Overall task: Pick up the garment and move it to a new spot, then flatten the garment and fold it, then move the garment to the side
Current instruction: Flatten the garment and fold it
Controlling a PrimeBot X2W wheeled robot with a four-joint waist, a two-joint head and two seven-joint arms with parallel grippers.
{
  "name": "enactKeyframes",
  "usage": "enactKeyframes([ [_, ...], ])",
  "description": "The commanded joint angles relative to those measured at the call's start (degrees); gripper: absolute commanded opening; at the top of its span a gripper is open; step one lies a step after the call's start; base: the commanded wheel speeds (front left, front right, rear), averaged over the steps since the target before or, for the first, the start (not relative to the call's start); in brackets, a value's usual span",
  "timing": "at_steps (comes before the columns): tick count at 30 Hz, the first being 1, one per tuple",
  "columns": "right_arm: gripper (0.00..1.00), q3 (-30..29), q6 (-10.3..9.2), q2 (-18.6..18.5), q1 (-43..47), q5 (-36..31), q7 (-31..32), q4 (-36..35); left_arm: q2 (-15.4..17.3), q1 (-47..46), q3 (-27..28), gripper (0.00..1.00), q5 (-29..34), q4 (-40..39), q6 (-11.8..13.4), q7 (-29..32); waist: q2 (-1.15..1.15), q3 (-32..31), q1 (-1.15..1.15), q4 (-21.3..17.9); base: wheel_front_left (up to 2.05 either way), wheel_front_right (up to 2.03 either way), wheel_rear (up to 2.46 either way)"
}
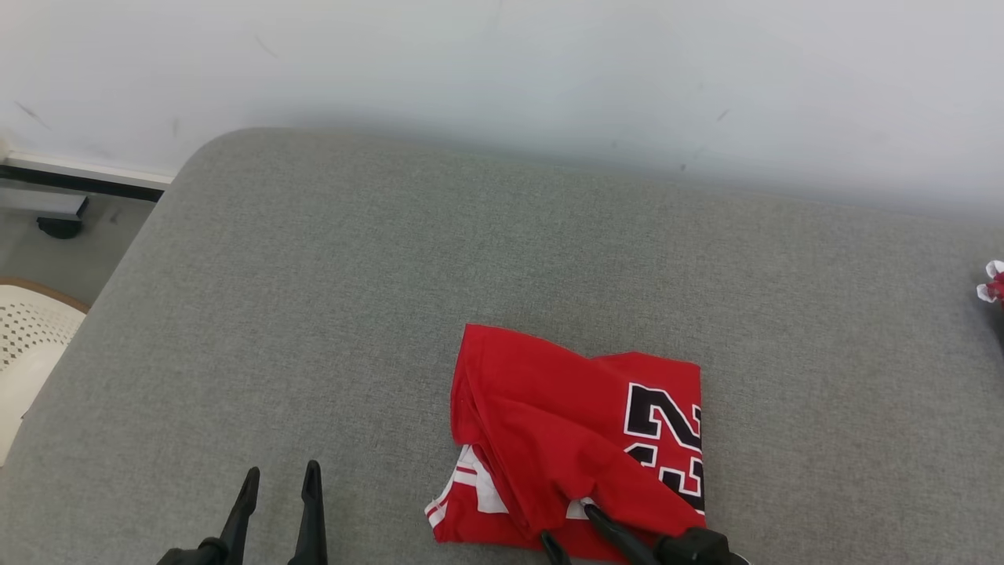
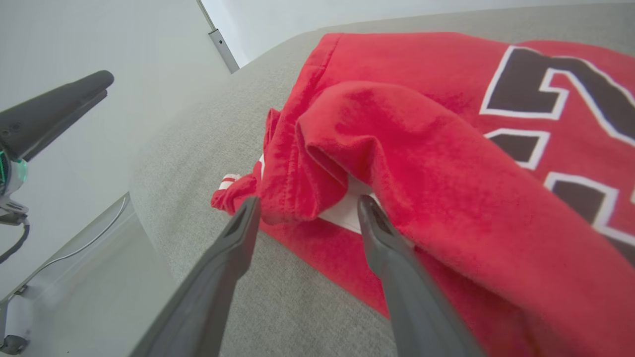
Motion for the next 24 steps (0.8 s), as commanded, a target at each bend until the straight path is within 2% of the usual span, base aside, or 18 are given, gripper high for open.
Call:
enactKeyframes([
  [1, 1.0, 0.23, -0.13, 0.37, -0.61, 0.37, -0.16, 0.31, 0.01, 0.6, -0.13, 1.0, 0.31, 0.09, 0.08, -0.21, 0.0, 0.02, 0.0, 0.14, 0.0, 0.0, 0.0],
  [5, 1.0, 1.04, -0.13, 1.49, -2.07, 1.43, -0.17, 3.87, 0.01, 0.49, -0.31, 1.0, 0.4, 0.23, 0.08, -0.21, 0.0, 0.01, 0.0, 0.59, 0.0, 0.0, 0.0],
  [6, 0.93, 1.44, -0.13, 2.01, -2.64, 1.75, -0.16, 4.8, 0.01, 0.51, -0.39, 1.0, 0.44, 0.27, 0.08, -0.21, 0.0, 0.02, 0.0, 0.7, 0.0, 0.0, 0.0],
  [7, 0.47, 1.68, -0.13, 2.49, -3.14, 1.95, -0.17, 5.52, 0.01, 0.51, -0.41, 1.0, 0.46, 0.33, 0.08, -0.21, 0.0, 0.01, 0.0, 0.81, 0.0, 0.0, 0.0],
  [8, 0.37, 1.64, -0.13, 2.9, -3.55, 2.21, -0.17, 6.01, 0.02, 0.51, -0.44, 1.0, 0.45, 0.39, 0.08, -0.22, 0.0, 0.0, 0.0, 0.9, 0.0, 0.0, 0.0],
  [9, 0.01, 1.58, -0.13, 3.22, -3.86, 2.61, -0.16, 6.68, 0.01, 0.49, -0.49, 1.0, 0.46, 0.45, 0.08, -0.21, 0.0, 0.0, 0.0, 1.0, 0.0, 0.0, 0.0],
  [15, 0.0, 1.94, -0.13, 4.54, -5.35, 3.31, -0.17, 7.86, 0.01, 0.32, -0.57, 1.0, 0.35, 0.52, 0.08, -0.21, 0.0, 0.13, 0.0, 1.53, 0.0, 0.0, 0.0],
  [24, 0.0, 5.61, -0.13, 4.83, -6.64, 6.9, -0.16, 3.56, 0.01, -0.05, -0.5, 1.0, -0.22, 0.63, 0.08, -0.21, 0.0, 0.4, 0.0, 1.85, 0.0, 0.0, 0.0],
])
